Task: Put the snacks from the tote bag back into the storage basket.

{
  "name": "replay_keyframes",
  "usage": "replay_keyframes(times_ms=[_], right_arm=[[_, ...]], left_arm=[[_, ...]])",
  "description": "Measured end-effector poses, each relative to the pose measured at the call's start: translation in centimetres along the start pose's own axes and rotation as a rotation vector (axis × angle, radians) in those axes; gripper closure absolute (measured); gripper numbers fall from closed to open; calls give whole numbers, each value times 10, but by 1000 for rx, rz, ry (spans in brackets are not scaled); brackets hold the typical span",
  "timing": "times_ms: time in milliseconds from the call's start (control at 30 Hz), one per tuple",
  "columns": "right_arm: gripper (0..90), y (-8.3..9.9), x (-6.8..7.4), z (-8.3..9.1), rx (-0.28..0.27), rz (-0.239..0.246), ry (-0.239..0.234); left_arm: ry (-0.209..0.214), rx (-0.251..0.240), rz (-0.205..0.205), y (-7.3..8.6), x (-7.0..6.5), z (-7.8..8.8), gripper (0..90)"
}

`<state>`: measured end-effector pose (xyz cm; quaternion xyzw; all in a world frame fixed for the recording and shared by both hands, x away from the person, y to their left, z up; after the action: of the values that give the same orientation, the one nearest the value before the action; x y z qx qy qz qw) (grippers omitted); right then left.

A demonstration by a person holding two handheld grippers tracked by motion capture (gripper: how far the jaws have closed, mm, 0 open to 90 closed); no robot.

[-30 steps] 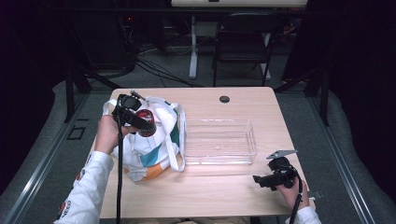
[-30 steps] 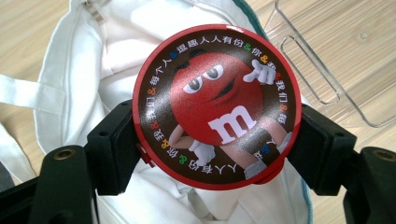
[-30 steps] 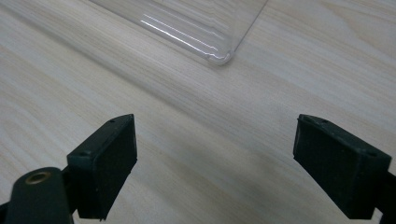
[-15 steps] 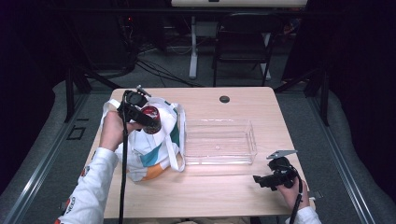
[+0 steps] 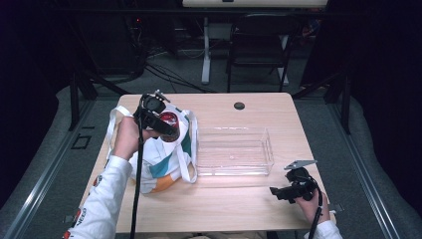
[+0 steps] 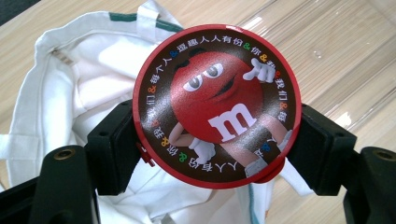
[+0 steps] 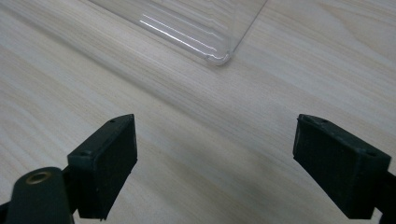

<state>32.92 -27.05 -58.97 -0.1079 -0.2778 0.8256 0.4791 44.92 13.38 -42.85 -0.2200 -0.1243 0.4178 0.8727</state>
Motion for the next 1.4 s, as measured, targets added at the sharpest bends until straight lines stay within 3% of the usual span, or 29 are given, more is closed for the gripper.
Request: replay_keyframes(times_ms=[700,1400], right_arm=[[135,0,0,1,-2,3,0],[135,0,1,1,-5,2,1]], left_arm=[[49,-6,-69,-18,-37,-14,255],[128,-6,-116,-27,-71,-34,255]])
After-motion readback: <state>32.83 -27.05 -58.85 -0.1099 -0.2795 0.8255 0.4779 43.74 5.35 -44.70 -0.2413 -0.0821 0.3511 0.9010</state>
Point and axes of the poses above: each handheld gripper's, and its own axes: z roughly backward along the jaws, y roughly out of its underside, x roughly to its left, the point moved 5 cm from there along -z, roughly forward along the jaws, and after that the axes turned 1 degree about -y, right-handed, at the moved point
